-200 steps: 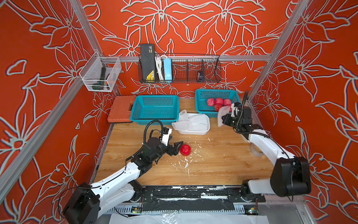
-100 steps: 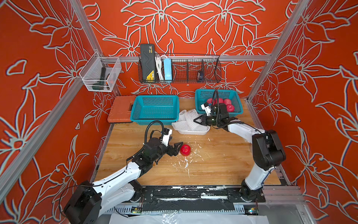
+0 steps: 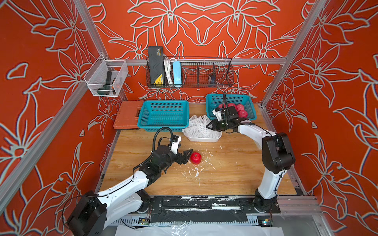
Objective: Remove foam nets from apples
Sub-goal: Place the foam net into the storage box.
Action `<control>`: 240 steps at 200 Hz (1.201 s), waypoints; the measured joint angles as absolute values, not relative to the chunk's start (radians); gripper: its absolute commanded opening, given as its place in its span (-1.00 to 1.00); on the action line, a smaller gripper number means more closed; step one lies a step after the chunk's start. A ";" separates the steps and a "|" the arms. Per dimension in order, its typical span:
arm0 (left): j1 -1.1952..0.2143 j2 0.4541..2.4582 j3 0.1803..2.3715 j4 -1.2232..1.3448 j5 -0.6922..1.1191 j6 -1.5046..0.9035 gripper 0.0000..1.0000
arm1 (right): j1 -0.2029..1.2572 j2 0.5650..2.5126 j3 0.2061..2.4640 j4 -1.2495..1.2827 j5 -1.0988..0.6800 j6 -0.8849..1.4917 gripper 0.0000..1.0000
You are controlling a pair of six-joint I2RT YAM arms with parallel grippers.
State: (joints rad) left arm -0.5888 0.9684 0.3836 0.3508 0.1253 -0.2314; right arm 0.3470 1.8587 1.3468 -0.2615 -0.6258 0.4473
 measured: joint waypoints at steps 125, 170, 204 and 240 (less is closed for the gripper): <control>-0.589 1.009 0.384 0.353 0.130 -0.227 0.77 | 0.347 1.746 1.396 -0.457 -0.372 0.333 0.14; -0.589 0.953 0.419 0.270 0.144 -0.237 0.84 | 0.355 1.528 1.238 -0.379 -0.380 0.318 0.40; -0.589 0.826 0.443 0.150 0.188 -0.308 0.96 | 0.461 1.243 0.968 -0.238 -0.393 0.299 0.67; -0.589 0.748 0.402 0.070 0.299 -0.482 0.96 | 0.639 1.183 0.759 -0.164 -0.354 0.241 0.95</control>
